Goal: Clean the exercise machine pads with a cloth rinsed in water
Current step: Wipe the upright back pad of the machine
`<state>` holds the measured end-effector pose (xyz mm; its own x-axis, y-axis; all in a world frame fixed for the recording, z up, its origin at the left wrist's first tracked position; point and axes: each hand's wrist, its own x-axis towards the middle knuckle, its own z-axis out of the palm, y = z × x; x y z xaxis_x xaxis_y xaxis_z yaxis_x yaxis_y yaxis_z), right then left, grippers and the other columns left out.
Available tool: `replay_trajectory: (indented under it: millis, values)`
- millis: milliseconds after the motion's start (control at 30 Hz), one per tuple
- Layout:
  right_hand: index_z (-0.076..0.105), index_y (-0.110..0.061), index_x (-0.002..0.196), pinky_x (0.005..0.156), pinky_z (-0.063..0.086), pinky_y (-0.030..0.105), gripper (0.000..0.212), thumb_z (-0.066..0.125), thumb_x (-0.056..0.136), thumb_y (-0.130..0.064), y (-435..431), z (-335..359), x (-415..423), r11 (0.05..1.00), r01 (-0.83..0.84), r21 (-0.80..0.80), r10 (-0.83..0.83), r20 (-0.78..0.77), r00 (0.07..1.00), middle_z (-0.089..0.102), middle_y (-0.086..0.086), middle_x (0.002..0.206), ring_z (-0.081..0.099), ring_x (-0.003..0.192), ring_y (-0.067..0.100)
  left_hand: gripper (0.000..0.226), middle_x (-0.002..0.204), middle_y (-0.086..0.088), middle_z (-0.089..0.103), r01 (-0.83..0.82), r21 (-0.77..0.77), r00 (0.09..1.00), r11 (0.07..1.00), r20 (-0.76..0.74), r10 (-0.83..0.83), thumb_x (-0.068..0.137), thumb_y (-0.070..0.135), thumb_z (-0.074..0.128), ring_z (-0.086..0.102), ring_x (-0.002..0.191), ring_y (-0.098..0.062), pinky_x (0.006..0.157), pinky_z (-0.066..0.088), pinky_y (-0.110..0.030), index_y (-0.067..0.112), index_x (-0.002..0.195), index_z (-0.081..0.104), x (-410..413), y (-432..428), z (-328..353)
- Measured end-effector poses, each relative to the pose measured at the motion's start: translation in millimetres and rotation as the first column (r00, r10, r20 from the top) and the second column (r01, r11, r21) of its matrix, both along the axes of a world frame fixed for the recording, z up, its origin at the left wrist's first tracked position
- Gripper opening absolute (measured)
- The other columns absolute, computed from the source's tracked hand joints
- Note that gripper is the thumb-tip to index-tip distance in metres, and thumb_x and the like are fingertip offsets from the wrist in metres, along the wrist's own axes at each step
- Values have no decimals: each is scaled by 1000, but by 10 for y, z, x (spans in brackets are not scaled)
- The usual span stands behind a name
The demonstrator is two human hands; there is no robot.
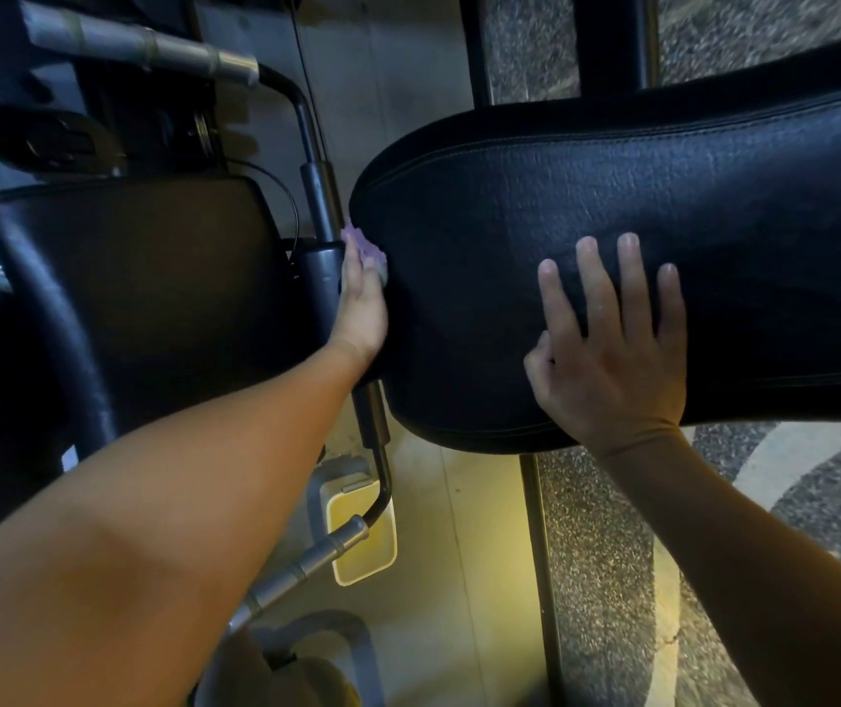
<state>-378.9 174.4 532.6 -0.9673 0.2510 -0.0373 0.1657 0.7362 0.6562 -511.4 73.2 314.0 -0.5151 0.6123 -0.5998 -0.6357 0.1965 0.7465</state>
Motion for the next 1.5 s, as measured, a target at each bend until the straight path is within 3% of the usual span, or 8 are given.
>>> replay_trajectory:
  millis: [167,300,400,567,700,1033,1200,1500]
  values:
    - [44,-14,153,121,22,59,57,42,99,-31,-4,2,-5,1000,14,1,-14,15,1000,40,19,158,30,150,43,59,170,5,9,37,34,988,999,148,-42,102,62,20,15,155,-26,123,18,-58,54,155,-4,682,-364,-5]
    - [45,-14,152,121,23,60,57,43,97,-29,-14,-10,1,1000,-1,-1,1,-2,1000,41,19,158,31,149,43,60,160,-5,34,15,-1,956,1000,293,-14,101,63,25,35,146,-29,121,27,-56,43,156,18,549,-288,-30]
    - [43,-15,153,122,21,60,57,42,97,-29,-20,-5,5,1000,13,-3,-13,12,1000,39,18,159,29,151,42,74,151,-8,45,-27,-52,976,998,215,38,87,68,33,44,139,-26,120,30,-53,28,150,34,82,-48,-139]
    - [38,-16,155,124,15,57,59,38,99,-32,-33,11,0,999,43,-2,-43,56,998,33,17,162,23,153,41,66,168,9,11,-96,0,991,995,94,96,104,57,24,18,144,-2,124,9,-37,36,161,1,99,28,133]
    - [44,-15,153,124,18,58,56,37,99,-31,-27,-1,18,1000,0,-7,0,12,1000,37,18,161,27,152,41,60,168,14,7,-42,-10,995,999,88,43,105,62,18,14,142,1,124,10,-43,48,157,-7,766,-237,63]
    - [48,-15,151,124,18,58,56,34,99,-30,-92,6,43,999,-25,-28,24,-40,999,38,17,161,25,153,40,60,168,2,15,35,-170,983,985,184,-3,106,54,17,19,153,-24,125,14,-47,35,161,3,1429,-429,100]
    - [44,-15,153,126,12,56,59,38,97,-33,-101,11,62,999,-3,-43,3,0,1000,33,17,163,20,154,39,52,161,-1,29,-71,-161,962,984,250,111,110,44,20,27,149,-22,120,17,-34,27,159,17,1232,-363,147]
    - [48,-7,148,125,15,58,61,44,94,-35,-131,19,83,998,-46,-33,47,36,998,38,21,159,25,151,43,63,166,7,-25,0,-136,986,991,-164,-22,109,49,16,-26,151,-12,120,-15,-34,33,158,-19,1898,-383,873]
